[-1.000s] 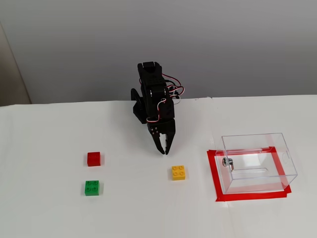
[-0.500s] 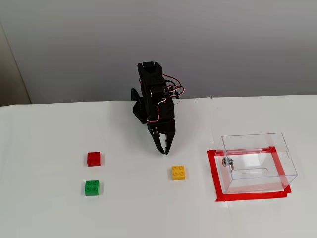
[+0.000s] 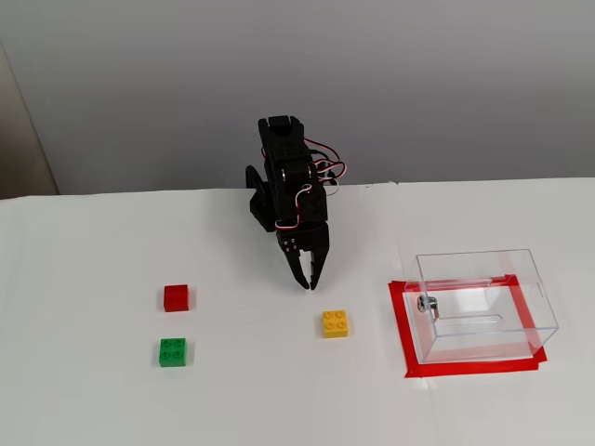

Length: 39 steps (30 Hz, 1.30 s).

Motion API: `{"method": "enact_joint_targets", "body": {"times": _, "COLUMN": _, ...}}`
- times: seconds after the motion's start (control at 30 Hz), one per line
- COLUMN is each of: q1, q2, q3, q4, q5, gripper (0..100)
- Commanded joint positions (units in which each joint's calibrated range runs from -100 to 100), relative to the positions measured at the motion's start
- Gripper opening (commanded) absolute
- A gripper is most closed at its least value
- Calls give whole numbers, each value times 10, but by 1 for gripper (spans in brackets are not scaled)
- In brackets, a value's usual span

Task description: Pick the yellow lego brick and place it into the transparent box

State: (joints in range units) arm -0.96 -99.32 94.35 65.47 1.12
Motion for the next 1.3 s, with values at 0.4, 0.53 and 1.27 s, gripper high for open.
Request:
{"method": "enact_joint_targets", "body": {"times": 0.4, "q1": -5, "q2": -3, "q3": -2, "q4": -4, "q5": -2, "gripper": 2}}
{"method": "enact_joint_targets", "body": {"times": 0.53, "q1": -40, "q2": -3, "q3": -40, "q4": -6, "q5": -3, "gripper": 2}}
{"method": "enact_joint_targets", "body": {"times": 1.27, "q1": -61, "q2": 156, "q3": -180, "q4": -4, "q5": -27, "gripper": 33}}
